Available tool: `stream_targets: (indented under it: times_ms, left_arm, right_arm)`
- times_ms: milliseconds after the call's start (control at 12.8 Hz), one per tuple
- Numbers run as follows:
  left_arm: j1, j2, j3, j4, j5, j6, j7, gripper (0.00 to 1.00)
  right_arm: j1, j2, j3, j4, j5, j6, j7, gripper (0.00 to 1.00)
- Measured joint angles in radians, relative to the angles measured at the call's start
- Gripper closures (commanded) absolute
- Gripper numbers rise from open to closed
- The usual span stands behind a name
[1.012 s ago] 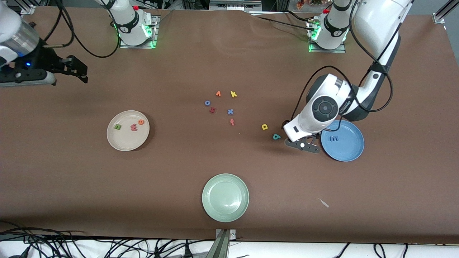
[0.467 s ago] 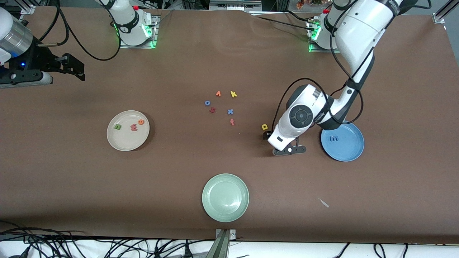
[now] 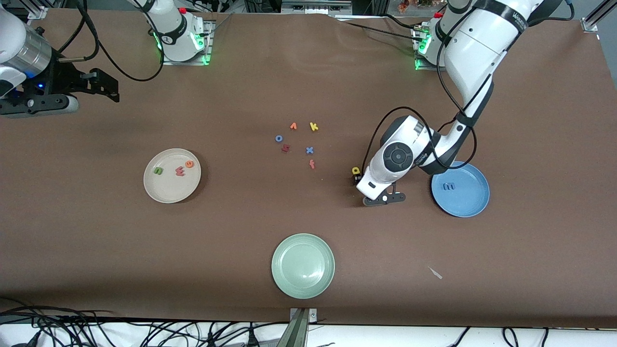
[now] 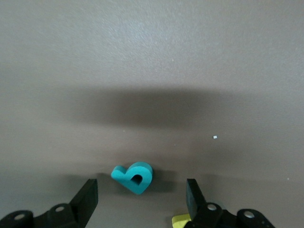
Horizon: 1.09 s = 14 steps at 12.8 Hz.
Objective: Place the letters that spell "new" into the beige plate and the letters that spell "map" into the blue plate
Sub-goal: 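Grasp the teal b letter with the left gripper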
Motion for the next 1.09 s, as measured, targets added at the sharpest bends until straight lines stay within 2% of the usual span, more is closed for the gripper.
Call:
stream_targets:
  times_ms: [78,156,545,700,856,934,1089]
  left_arm:
    - [0.000,0.006,0.001,-0.014,0.000,0.031,0.000,0.41]
    - [0.002,0.008,0.003,-0.022,0.000,0.049,0.001,0.44]
    - [0.010,0.002,0.003,-0.022,0.028,0.051,0.006,0.45]
    - [0.011,0.002,0.003,-0.022,0.032,0.051,0.006,0.60]
    - [0.015,0.000,0.003,-0.022,0.058,0.052,0.006,0.79]
    - [0.018,0.000,0.003,-0.022,0.065,0.052,0.006,0.83]
    - [0.025,0.000,0.003,-0.022,0.066,0.053,0.007,0.83]
  right_arm:
    - [0.000,0.003,0.000,0.000,0.000,0.002,0.000,0.00]
    - [0.000,0.007,-0.001,0.000,0.000,0.006,0.000,0.00]
    - [-0.002,0.019,-0.004,0.036,-0.001,0.016,0.000,0.00]
    - [-0.003,0.019,-0.006,0.054,-0.001,0.023,0.000,0.00]
    - [-0.003,0.023,-0.007,0.058,-0.002,0.029,0.000,0.00]
    - [-0.004,0.027,-0.009,0.059,-0.002,0.031,0.000,0.00]
    - [-0.004,0.033,-0.010,0.062,-0.002,0.032,0.001,0.00]
